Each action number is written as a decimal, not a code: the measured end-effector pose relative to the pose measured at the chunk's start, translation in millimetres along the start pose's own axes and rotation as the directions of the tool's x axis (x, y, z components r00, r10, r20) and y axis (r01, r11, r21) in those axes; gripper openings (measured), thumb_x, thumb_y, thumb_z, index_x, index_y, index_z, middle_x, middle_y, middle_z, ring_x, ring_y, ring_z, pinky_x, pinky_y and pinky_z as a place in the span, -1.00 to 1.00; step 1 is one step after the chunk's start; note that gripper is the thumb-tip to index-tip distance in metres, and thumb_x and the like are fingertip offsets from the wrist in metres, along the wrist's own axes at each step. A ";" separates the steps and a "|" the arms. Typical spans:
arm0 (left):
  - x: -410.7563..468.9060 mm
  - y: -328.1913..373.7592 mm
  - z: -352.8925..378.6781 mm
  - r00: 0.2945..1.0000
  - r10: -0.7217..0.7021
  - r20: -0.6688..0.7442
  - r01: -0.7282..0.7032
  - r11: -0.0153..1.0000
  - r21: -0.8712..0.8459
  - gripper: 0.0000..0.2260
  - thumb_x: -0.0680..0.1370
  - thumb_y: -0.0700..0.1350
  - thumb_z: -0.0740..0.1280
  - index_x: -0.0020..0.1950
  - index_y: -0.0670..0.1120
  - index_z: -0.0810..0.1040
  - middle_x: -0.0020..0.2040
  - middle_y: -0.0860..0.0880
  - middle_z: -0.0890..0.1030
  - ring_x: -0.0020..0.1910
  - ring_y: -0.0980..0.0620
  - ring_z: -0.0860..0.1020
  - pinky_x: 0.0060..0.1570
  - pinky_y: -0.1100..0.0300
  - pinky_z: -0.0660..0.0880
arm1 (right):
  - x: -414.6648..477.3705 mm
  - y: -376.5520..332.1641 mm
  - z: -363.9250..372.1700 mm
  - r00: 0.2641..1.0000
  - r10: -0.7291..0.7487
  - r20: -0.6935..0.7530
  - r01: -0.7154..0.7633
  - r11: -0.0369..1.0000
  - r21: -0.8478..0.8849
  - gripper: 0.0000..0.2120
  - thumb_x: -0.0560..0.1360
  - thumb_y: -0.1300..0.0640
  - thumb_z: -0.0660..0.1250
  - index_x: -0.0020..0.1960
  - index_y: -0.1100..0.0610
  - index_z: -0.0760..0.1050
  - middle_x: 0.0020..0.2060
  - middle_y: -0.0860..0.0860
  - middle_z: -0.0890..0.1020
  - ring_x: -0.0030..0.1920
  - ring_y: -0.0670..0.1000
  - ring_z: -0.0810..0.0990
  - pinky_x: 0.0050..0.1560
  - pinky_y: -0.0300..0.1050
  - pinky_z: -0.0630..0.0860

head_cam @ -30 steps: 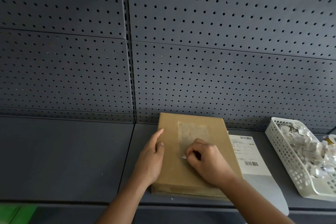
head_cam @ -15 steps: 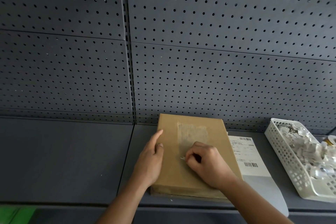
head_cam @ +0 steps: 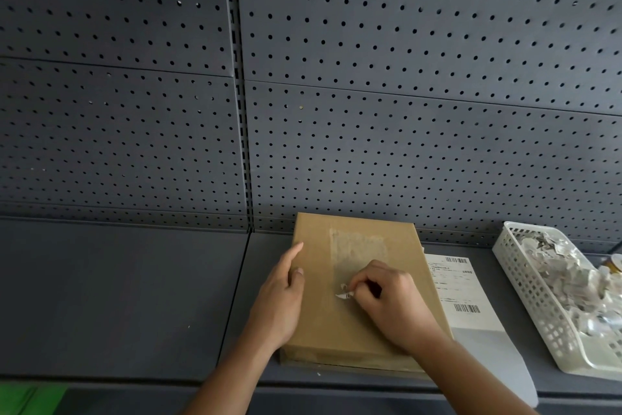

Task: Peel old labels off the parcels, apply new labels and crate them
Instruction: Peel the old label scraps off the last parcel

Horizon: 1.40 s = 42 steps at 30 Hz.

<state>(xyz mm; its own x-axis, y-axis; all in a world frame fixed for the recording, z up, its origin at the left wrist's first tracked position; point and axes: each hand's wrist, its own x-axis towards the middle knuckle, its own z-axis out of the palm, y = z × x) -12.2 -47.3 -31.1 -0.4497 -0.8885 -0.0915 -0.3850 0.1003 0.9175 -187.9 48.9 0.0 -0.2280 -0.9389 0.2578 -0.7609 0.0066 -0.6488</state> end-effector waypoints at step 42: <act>9.3 -4.6 1.7 0.999 -0.047 -0.022 0.049 0.994 0.101 -0.63 0.72 0.07 0.05 0.50 0.36 0.25 -0.09 0.24 0.43 -0.29 0.19 0.31 -0.29 0.16 0.23 | -92.5 134.8 -244.1 0.575 0.625 -0.528 -0.755 0.654 -0.047 -0.83 0.49 0.13 0.39 -0.22 0.21 0.61 -0.34 0.15 0.64 -0.33 0.12 0.58 -0.32 -0.05 0.50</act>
<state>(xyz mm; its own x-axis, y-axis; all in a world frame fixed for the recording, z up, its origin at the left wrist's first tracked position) -15.9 -55.3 -36.8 -0.4132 -0.9019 -0.1258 -0.4858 0.1014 0.8682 -417.6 220.6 63.5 -0.9274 -0.3542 0.1203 -0.3544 0.7290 -0.5857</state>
